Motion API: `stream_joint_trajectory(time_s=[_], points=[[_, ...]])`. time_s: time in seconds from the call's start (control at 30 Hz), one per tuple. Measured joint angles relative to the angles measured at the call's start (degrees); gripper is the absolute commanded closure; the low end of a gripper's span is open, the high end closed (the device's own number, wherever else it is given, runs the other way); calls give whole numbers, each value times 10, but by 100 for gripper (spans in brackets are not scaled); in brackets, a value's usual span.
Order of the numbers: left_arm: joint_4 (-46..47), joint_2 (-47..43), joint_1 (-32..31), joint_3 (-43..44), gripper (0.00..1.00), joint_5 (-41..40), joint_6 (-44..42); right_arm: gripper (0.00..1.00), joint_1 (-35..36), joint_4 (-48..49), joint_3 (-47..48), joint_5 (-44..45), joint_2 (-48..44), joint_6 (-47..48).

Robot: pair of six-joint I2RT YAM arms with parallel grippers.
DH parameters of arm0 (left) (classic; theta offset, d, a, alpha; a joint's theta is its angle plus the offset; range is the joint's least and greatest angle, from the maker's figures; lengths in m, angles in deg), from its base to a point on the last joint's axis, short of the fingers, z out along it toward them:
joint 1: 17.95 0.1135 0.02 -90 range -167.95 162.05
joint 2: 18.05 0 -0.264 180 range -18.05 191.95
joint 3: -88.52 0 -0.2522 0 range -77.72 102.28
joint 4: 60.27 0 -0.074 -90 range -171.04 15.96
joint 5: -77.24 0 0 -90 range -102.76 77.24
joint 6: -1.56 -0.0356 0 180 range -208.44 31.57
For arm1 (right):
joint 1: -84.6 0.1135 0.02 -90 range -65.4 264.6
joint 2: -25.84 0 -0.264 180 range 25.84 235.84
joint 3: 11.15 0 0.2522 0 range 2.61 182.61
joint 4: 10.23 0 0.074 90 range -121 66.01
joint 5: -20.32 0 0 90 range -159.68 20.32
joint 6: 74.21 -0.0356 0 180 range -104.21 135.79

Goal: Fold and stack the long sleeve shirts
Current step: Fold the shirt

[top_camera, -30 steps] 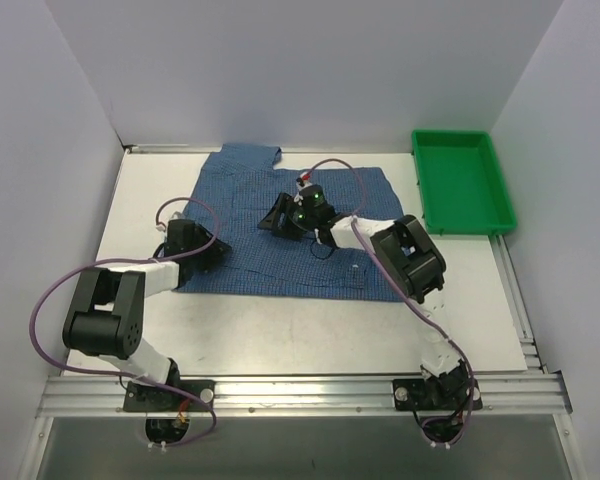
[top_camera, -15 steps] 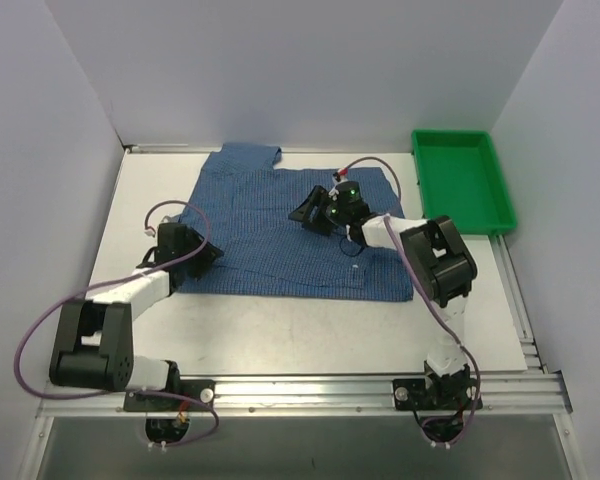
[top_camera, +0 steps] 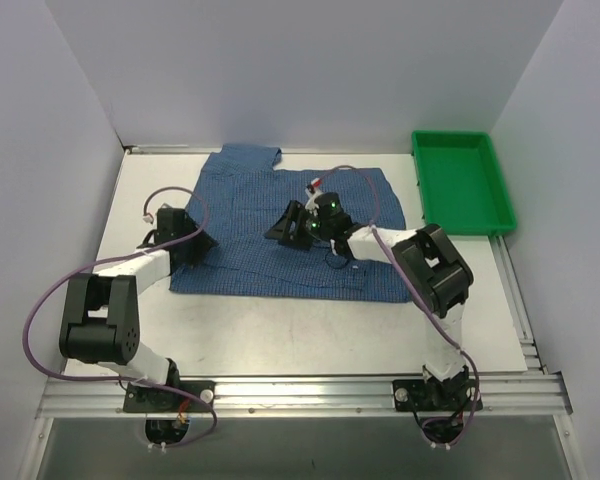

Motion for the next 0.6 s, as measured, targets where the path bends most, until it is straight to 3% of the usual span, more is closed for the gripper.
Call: stream_joint_trajectory(time_s=[0.2, 0.37, 0.6], points=[[14, 32, 33, -15, 42, 7, 27, 43, -37, 23, -93, -7, -8, 5], [18, 30, 54, -19, 42, 13, 41, 43, -94, 20, -178, -7, -77, 24], [-19, 3, 58, -24, 41, -9, 35, 43, -156, -80, -253, 12, -208, 93]])
